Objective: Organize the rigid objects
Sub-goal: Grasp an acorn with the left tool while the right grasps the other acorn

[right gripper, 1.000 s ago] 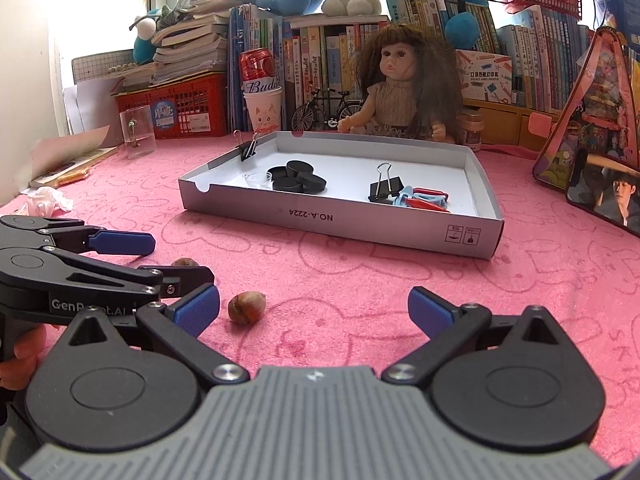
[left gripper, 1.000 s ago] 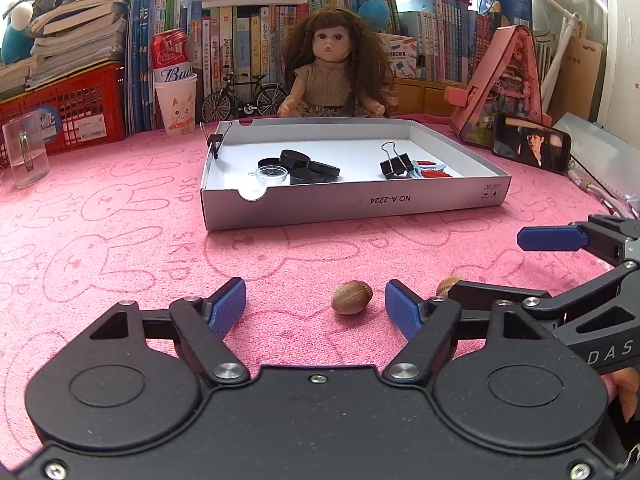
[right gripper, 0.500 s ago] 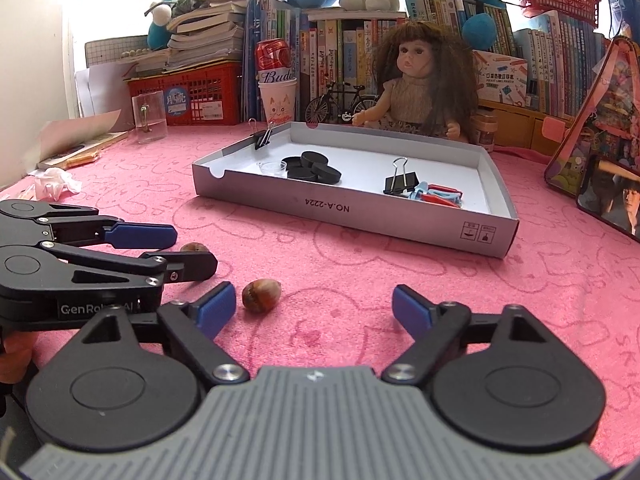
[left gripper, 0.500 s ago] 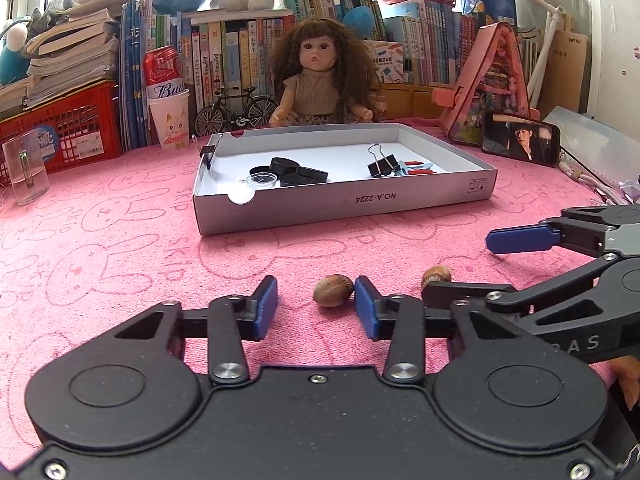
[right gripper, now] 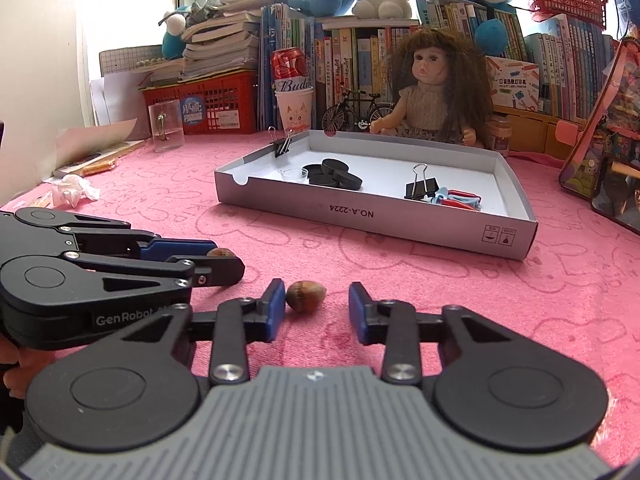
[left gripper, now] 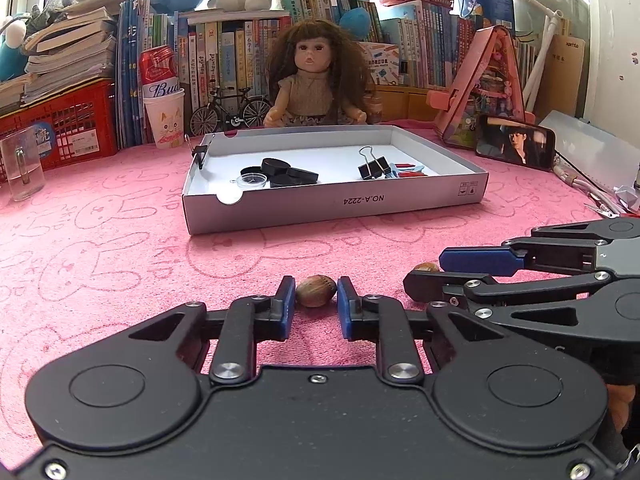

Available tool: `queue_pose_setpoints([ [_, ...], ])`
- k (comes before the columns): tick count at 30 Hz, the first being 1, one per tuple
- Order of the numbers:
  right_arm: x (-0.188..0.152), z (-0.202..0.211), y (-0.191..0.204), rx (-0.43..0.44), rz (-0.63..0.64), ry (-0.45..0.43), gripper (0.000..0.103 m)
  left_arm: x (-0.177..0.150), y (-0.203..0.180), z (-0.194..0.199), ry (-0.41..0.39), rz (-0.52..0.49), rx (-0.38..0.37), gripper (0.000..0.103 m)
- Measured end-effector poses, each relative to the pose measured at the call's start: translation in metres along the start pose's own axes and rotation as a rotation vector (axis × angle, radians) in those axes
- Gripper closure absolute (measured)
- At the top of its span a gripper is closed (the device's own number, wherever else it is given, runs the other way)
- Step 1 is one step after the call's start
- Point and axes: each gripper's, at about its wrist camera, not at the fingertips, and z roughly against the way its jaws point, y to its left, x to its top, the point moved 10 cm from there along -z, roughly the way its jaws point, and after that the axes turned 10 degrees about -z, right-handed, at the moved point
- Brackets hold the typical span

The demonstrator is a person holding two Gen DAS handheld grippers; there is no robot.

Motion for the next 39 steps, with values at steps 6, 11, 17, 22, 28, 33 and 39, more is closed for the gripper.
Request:
queue_pose_setpoints([
  [6, 0.001, 0.001, -0.001, -0.014, -0.002, -0.005, 0.075, 0.001, -0.001, 0.000, -0.001, 0.009, -0.007, 0.082],
  [11, 0.001, 0.004, -0.005, -0.022, -0.021, -0.007, 0.067, 0.002, -0.002, 0.001, -0.002, 0.008, -0.009, 0.082],
  [17, 0.000, 0.018, -0.004, -0.012, -0.009, -0.050, 0.050, 0.002, -0.003, 0.002, -0.005, 0.003, -0.010, 0.082],
  [22, -0.009, 0.020, -0.005, -0.025, 0.020, -0.038, 0.048, 0.002, -0.004, 0.002, -0.005, 0.002, -0.010, 0.082],
  [28, -0.008, 0.015, -0.003, -0.030, 0.019, -0.039, 0.048, 0.004, -0.006, 0.003, -0.011, 0.000, -0.012, 0.082],
  [33, -0.009, 0.011, -0.003, -0.045, 0.019, -0.026, 0.081, 0.006, -0.006, 0.005, -0.016, 0.002, -0.010, 0.082],
  [39, -0.004, 0.012, -0.011, -0.071, -0.005, -0.033, 0.082, 0.007, -0.006, 0.005, -0.019, 0.004, -0.010, 0.082],
])
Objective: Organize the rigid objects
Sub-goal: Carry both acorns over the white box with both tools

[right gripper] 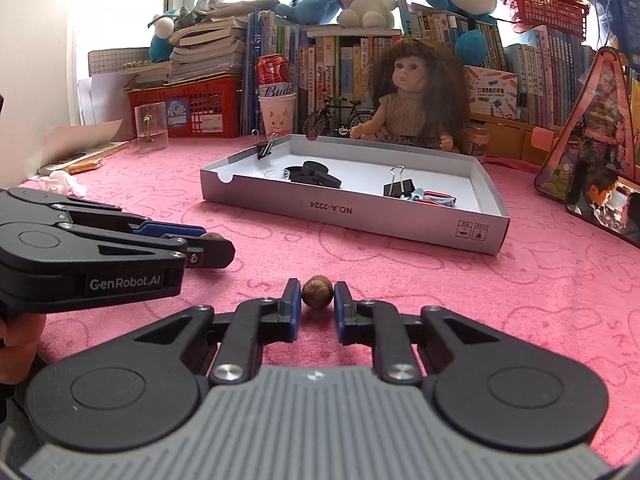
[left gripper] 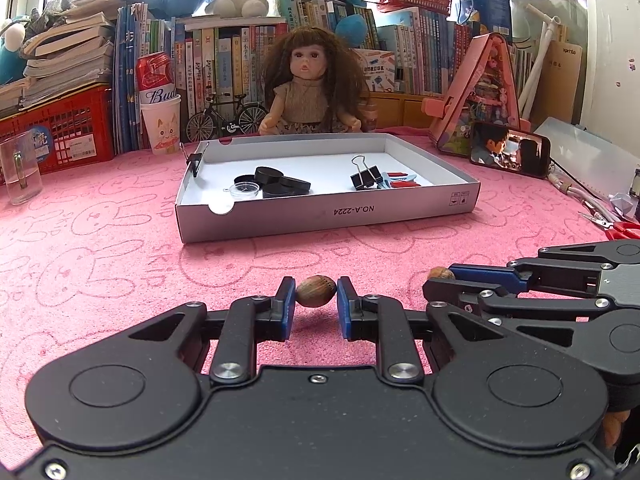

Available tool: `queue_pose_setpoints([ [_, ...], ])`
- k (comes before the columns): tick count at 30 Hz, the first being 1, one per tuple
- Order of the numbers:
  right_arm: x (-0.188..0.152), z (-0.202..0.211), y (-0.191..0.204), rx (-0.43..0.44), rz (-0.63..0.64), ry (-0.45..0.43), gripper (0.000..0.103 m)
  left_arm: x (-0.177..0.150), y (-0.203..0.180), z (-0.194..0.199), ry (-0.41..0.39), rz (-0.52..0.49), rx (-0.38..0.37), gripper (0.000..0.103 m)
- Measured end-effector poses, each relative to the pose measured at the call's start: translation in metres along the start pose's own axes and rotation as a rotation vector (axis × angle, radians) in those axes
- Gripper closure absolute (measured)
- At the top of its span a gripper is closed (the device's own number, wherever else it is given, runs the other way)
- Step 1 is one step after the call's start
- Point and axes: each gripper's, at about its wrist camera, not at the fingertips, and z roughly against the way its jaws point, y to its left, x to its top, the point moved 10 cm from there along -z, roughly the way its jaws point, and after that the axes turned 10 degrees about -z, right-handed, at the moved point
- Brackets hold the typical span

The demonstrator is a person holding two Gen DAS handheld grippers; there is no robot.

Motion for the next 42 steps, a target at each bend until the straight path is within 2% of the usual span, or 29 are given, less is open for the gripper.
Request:
queue_pose_setpoints([
  [10, 0.018, -0.004, -0.020, -0.065, -0.041, -0.026, 0.082, 0.015, 0.004, -0.007, -0.015, 0.015, 0.004, 0.082],
  [20, 0.038, -0.019, -0.042, -0.130, -0.119, -0.017, 0.082, 0.039, 0.017, -0.023, -0.032, 0.044, 0.030, 0.082],
  [30, 0.052, -0.029, -0.049, -0.150, -0.128, -0.025, 0.082, 0.061, 0.032, -0.038, -0.055, 0.055, 0.064, 0.082],
  [42, 0.070, -0.046, -0.060, -0.171, -0.144, -0.031, 0.082, 0.075, 0.049, -0.063, -0.043, 0.100, 0.091, 0.082],
])
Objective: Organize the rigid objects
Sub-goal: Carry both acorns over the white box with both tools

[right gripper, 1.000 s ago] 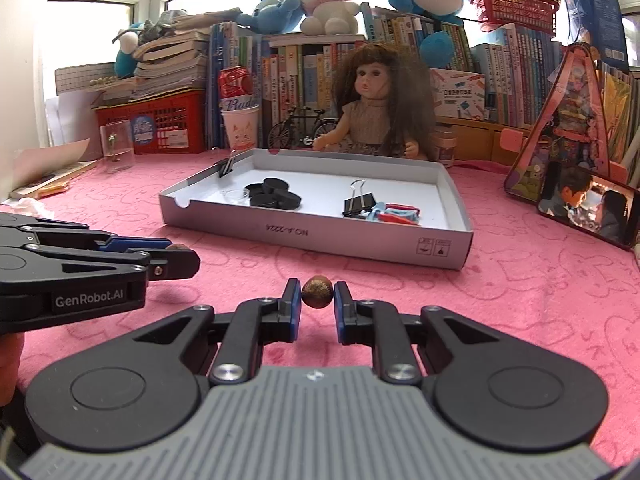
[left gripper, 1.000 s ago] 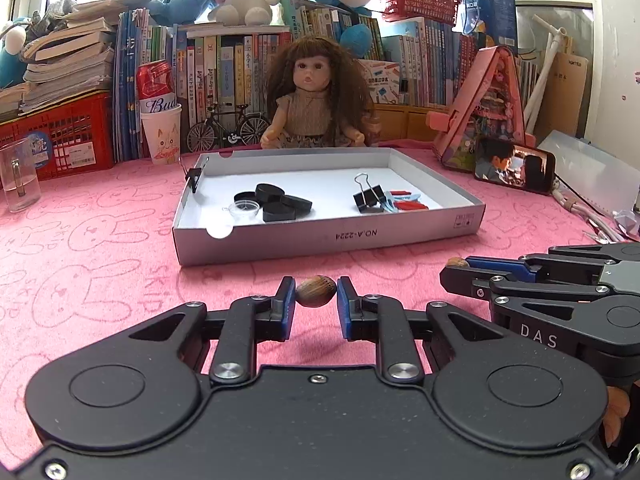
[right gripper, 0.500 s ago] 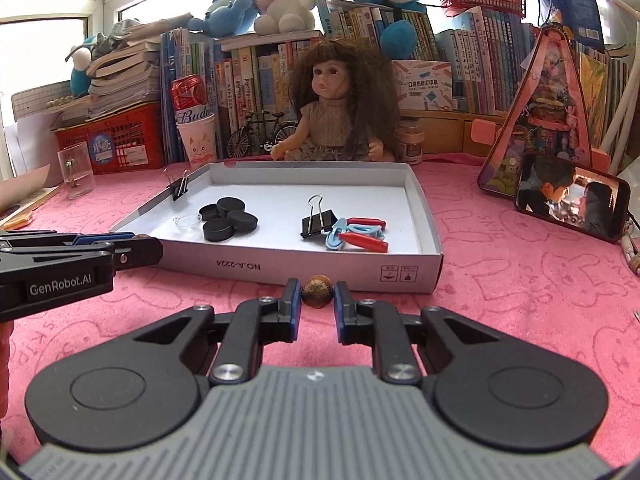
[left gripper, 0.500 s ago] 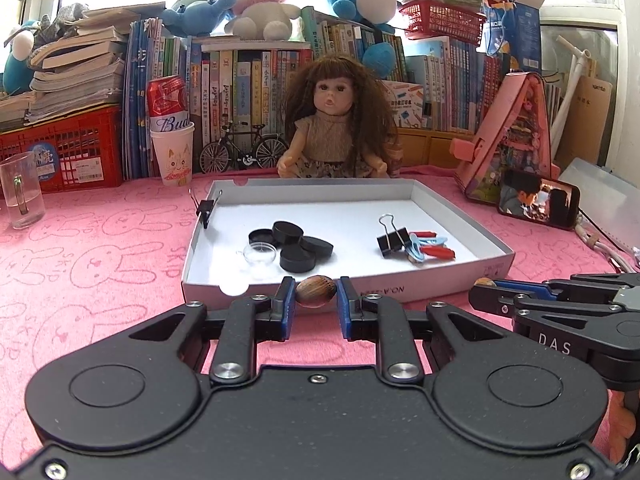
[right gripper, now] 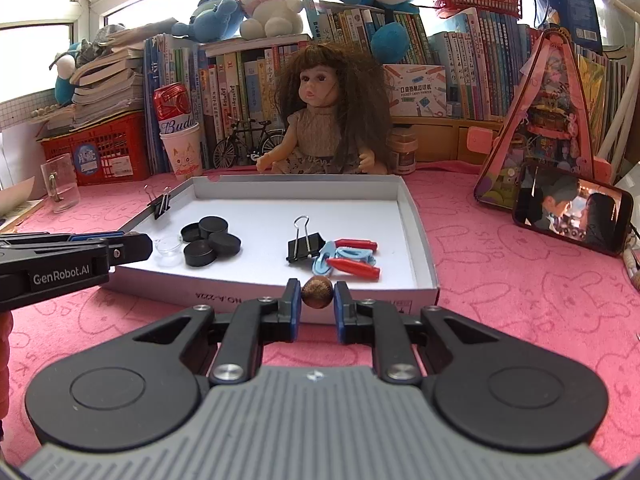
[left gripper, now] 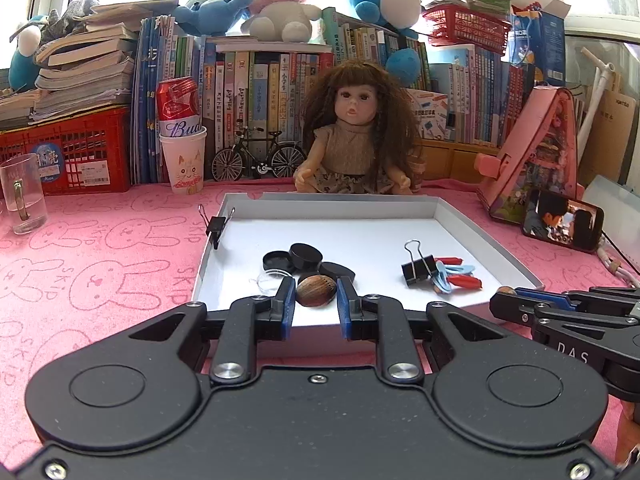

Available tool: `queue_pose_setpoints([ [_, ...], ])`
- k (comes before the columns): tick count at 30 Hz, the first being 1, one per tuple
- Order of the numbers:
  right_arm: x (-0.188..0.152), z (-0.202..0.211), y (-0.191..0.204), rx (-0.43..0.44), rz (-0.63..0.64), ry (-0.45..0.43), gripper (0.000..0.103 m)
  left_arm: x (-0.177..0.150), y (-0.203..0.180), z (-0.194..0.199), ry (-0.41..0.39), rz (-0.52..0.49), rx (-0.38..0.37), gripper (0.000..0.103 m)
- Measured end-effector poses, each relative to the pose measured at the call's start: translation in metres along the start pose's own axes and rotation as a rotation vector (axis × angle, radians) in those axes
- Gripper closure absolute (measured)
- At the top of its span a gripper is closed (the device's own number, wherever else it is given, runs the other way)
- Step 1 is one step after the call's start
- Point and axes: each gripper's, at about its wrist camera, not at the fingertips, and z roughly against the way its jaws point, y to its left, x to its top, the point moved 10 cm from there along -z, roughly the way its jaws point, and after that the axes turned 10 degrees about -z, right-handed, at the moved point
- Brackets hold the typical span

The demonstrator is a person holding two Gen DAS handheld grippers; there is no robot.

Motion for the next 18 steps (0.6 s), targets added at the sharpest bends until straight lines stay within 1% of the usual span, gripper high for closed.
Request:
queue_pose_setpoints([
  [4, 0.006, -0.007, -0.003, -0.010, -0.005, -0.003, 0.082, 0.004, 0.006, -0.010, 0.004, 0.013, 0.009, 0.082],
  [8, 0.011, -0.016, -0.008, -0.014, -0.041, 0.005, 0.082, 0.006, 0.010, -0.021, 0.012, 0.031, 0.018, 0.082],
  [18, 0.011, -0.035, -0.013, -0.028, -0.066, 0.024, 0.082, -0.002, 0.012, -0.047, 0.054, 0.040, 0.034, 0.082],
])
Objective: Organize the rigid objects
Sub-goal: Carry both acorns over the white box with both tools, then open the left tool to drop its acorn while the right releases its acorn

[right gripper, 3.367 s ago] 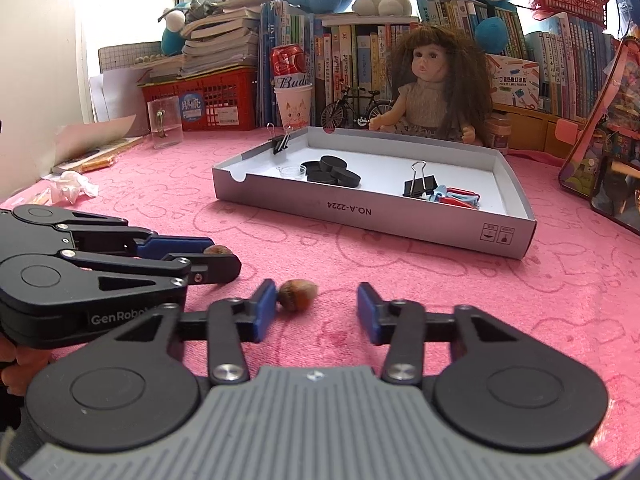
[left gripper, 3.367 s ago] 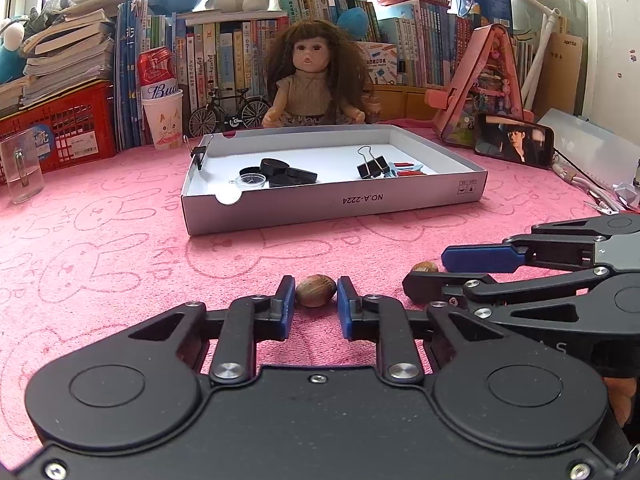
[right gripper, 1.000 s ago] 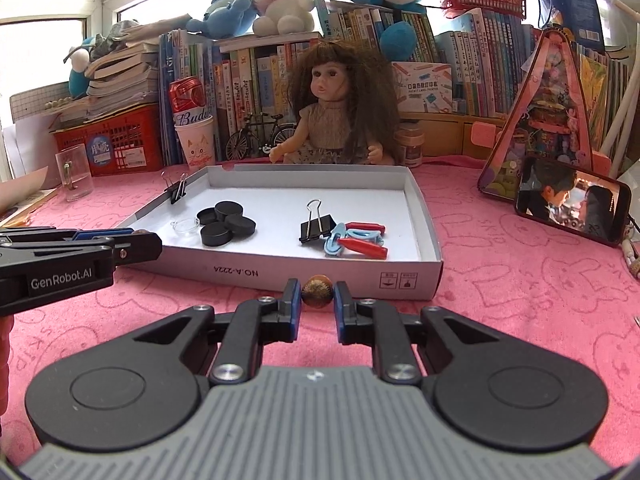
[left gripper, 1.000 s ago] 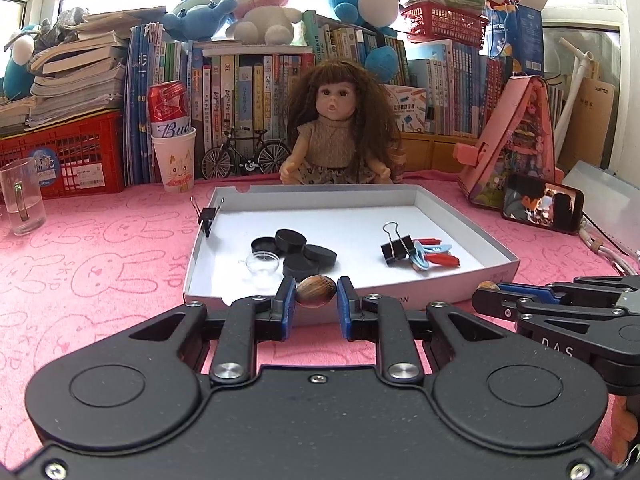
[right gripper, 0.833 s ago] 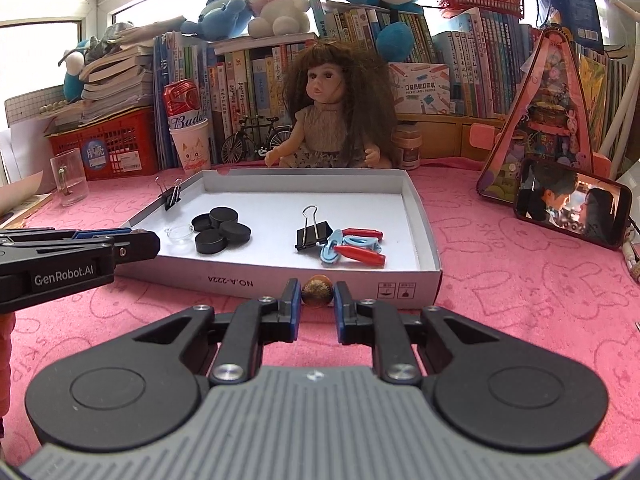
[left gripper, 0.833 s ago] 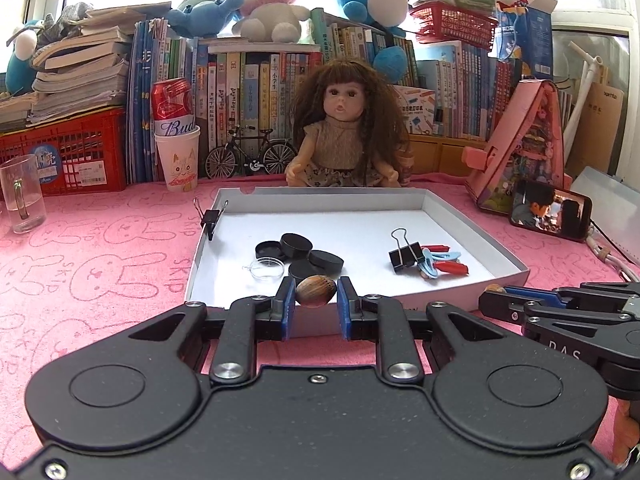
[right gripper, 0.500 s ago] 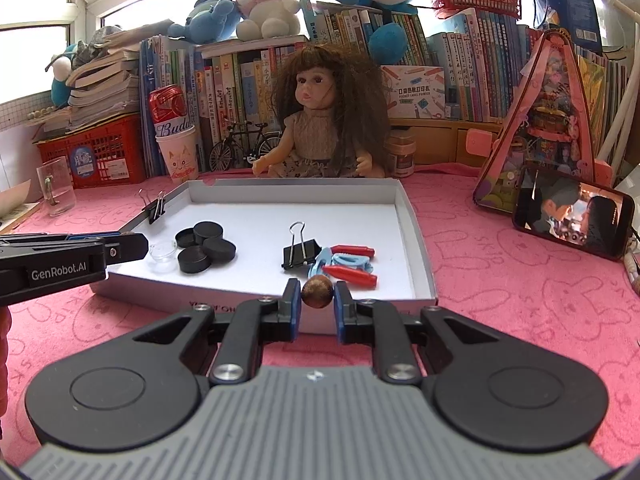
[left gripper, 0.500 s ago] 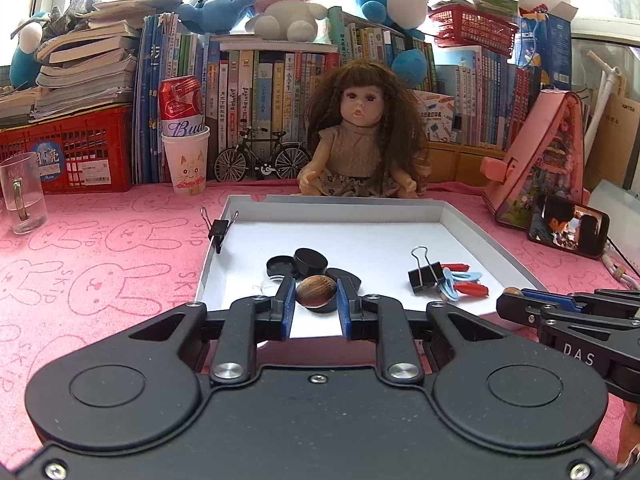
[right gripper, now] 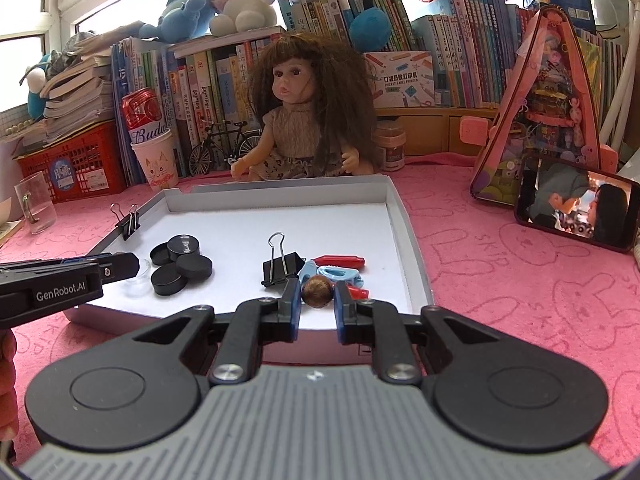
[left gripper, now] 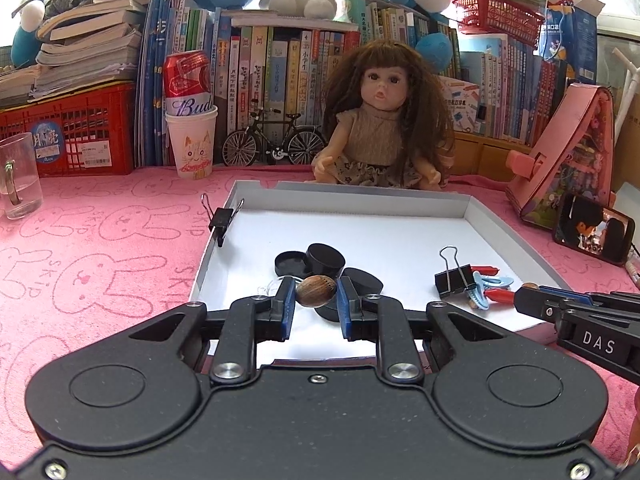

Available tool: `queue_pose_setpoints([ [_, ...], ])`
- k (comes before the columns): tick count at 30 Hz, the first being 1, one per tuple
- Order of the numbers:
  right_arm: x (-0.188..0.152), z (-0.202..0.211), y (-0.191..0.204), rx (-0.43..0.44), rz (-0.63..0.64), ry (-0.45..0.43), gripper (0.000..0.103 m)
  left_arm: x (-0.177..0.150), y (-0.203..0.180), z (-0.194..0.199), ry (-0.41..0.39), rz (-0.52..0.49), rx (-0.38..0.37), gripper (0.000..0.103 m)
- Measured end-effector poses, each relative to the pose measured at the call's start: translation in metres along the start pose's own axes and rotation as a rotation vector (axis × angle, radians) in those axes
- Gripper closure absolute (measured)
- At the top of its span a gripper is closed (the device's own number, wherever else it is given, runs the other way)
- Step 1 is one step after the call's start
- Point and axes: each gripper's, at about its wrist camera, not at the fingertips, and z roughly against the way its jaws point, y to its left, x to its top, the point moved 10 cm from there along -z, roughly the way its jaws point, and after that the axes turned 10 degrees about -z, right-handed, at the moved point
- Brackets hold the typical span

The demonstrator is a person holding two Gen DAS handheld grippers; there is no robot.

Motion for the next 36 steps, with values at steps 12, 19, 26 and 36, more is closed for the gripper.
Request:
queue_pose_setpoints([
  [12, 0.000, -0.017, 0.001, -0.013, 0.005, 0.020, 0.082, -0.005, 0.000, -0.017, 0.050, 0.020, -0.019, 0.082],
  [19, 0.001, -0.027, 0.002, -0.022, 0.008, 0.050, 0.082, -0.001, 0.000, -0.030, 0.104, 0.009, -0.017, 0.082],
  [26, 0.003, -0.036, 0.002, -0.026, -0.006, 0.063, 0.082, 0.004, 0.003, -0.041, 0.115, 0.025, -0.013, 0.082],
  [36, 0.011, -0.050, -0.003, -0.030, -0.029, 0.075, 0.082, 0.012, 0.001, -0.055, 0.124, 0.029, -0.015, 0.082],
])
